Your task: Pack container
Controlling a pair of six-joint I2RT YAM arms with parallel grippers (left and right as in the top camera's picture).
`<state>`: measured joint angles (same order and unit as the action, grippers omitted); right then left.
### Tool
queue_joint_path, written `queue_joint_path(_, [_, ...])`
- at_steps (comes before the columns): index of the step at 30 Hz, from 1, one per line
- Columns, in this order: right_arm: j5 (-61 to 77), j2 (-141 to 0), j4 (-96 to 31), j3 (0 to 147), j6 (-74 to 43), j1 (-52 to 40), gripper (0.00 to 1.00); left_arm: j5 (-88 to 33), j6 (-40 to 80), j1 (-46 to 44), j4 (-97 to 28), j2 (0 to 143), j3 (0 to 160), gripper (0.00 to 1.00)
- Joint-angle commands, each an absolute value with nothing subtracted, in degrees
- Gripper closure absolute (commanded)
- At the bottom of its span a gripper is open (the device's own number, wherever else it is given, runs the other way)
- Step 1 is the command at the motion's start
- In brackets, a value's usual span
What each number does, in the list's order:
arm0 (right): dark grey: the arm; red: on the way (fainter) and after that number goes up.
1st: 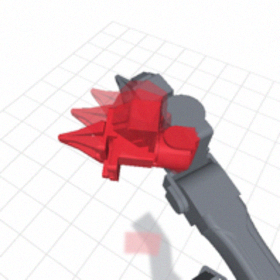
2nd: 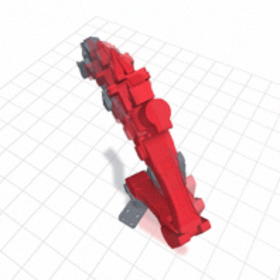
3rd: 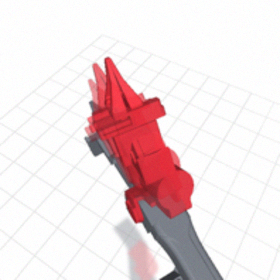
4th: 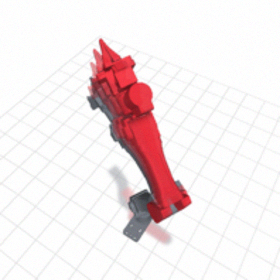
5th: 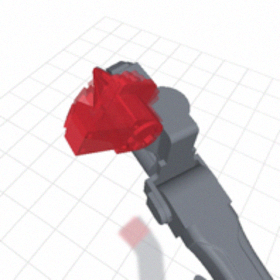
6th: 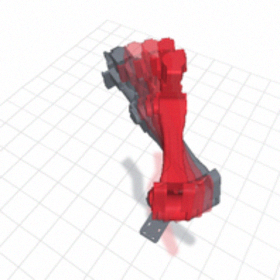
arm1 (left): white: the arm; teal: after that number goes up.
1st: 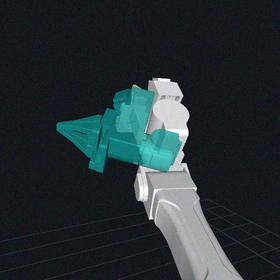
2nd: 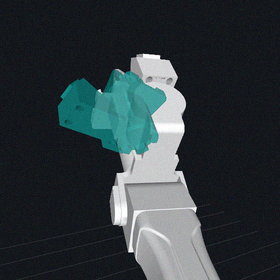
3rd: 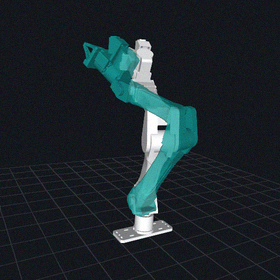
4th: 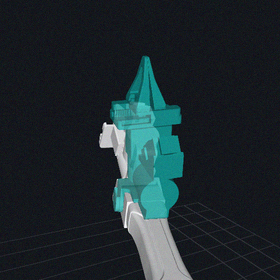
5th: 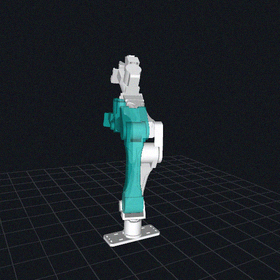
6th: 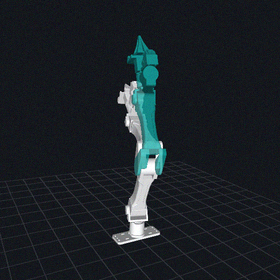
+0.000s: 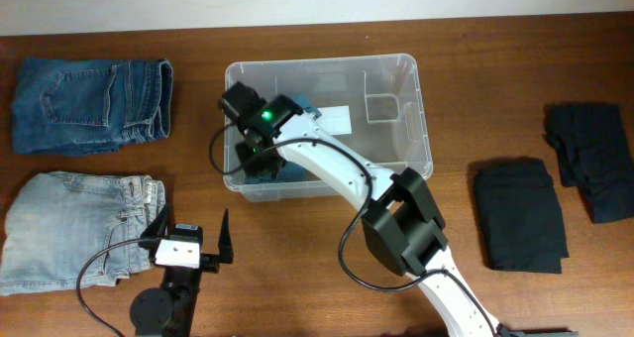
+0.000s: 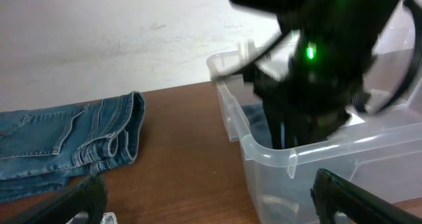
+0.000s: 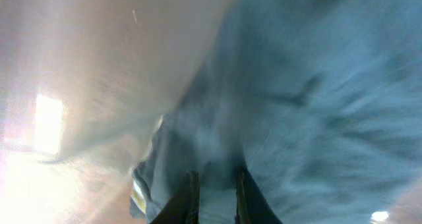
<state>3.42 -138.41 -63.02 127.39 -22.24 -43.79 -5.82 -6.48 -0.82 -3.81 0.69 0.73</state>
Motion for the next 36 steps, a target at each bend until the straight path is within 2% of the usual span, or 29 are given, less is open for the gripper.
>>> queue_joint_path(1, [-1.13,-135.28,-63.59,134.82,-21.26,-40.66,0.86,-6.24,-7.42,-0.51,-3.95,0.38,0.49,0.0])
queue_joint_path(9, [-0.43,-137.08,-61.19,134.89,-21.26,-35.22,0.85,-6.24,-7.4,-0.51,-3.95,0.38,0.49,0.01])
queue_joint_path(22, [4.47,-145.6,-58.06,134.28,-21.45,-35.9,0.85,-6.24,-7.4,-0.51,-3.95,0.38,0.49,0.01])
queue_joint_path(30, [4.71,-144.86,-57.43,134.8,-18.52,-35.88,0.84,-6.24,-7.42,-0.51,-3.95,0.38,0.49,0.01])
queue_joint_path(34, [3.6,-140.53,-61.17,140.75,-17.47,-35.33,0.79,-6.24,-7.4,-0.51,-3.95,0.38,0.49,0.0])
queue_joint_path(35, [3.49,-139.41,-62.63,142.93,-17.04,-34.98,0.76,-6.24,-7.42,-0.51,-3.95,0.38,0.49,0.01])
queue_joint_path(36, [2.35,-137.82,-65.52,146.58,-16.93,-34.28,0.69,-6.24,-7.4,-0.51,-3.95,0.38,0.49,0.01])
